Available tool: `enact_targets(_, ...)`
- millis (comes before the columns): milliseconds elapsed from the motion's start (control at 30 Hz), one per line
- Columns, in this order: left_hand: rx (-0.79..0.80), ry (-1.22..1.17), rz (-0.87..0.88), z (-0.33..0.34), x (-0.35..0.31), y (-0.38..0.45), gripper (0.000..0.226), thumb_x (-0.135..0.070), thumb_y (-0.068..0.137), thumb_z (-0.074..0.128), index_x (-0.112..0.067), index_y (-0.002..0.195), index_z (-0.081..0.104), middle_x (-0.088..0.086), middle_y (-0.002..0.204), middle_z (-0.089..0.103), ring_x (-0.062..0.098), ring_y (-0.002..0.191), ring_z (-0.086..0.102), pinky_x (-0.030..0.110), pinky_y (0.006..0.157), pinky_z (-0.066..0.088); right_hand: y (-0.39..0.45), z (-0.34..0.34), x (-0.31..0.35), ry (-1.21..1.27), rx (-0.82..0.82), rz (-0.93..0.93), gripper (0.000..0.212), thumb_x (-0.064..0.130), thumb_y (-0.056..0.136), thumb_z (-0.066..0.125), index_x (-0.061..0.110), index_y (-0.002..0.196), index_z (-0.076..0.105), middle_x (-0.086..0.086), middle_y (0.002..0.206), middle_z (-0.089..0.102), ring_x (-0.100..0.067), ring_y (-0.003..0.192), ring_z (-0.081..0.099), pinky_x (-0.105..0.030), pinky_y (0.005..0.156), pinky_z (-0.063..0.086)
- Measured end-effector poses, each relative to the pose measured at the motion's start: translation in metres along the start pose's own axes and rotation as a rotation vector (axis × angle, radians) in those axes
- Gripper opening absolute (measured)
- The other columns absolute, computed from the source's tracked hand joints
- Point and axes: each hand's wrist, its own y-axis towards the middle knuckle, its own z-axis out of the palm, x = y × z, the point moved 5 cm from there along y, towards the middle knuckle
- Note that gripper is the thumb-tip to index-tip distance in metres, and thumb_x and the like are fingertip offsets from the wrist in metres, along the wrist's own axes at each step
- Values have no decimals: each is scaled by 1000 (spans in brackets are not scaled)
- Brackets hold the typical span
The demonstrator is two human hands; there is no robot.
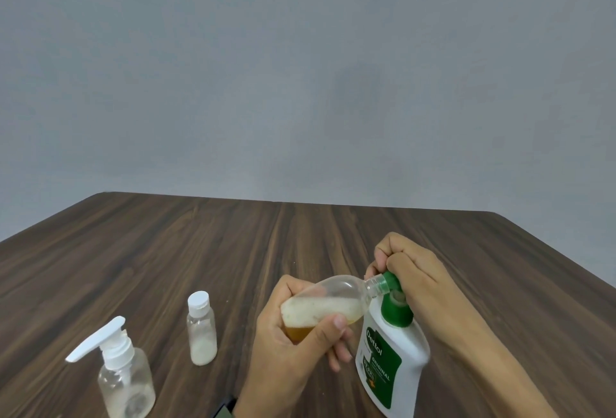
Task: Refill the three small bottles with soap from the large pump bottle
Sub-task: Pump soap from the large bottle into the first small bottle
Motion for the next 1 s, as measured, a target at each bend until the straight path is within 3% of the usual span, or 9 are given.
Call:
enact_targets(300, -3, 48, -4, 1, 1, -3, 64, -42, 58, 83, 0, 92, 49, 21, 66, 67, 26, 47, 62, 26, 40, 48, -6, 3, -7, 53, -11, 43, 19, 25, 78, 36, 27, 61, 44, -20, 76, 59, -21, 61, 47, -39, 59, 39)
enact_targets(433, -9, 41, 13, 1, -1, -2, 61, -42, 58, 82, -2, 91, 49, 22, 69, 68, 26, 47, 63, 27, 40, 49, 0, 0, 1, 12, 13, 17, 16, 24, 77, 36, 20, 66, 47, -18, 78, 61, -24, 65, 48, -41, 62, 40)
enact_targets(700, 8, 51, -5, 2, 3, -3, 64, -43, 59, 82, 0, 92, 48, 19, 68, 68, 25, 48, 63, 26, 41, 49, -6, 5, -12, 67, 2, 60, 21, 24, 78, 36, 30, 60, 46, -17, 74, 62, -13, 56, 52, -34, 56, 42)
enact_targets(1000, 2, 70, -4, 3, 3, -3, 54, -36, 59, 80, -6, 92, 49, 19, 72, 69, 25, 48, 63, 27, 42, 50, 2, 0, -4, 42, 1, 48, 18, 24, 78, 36, 21, 64, 47, -22, 81, 61, -18, 64, 50, -37, 62, 42)
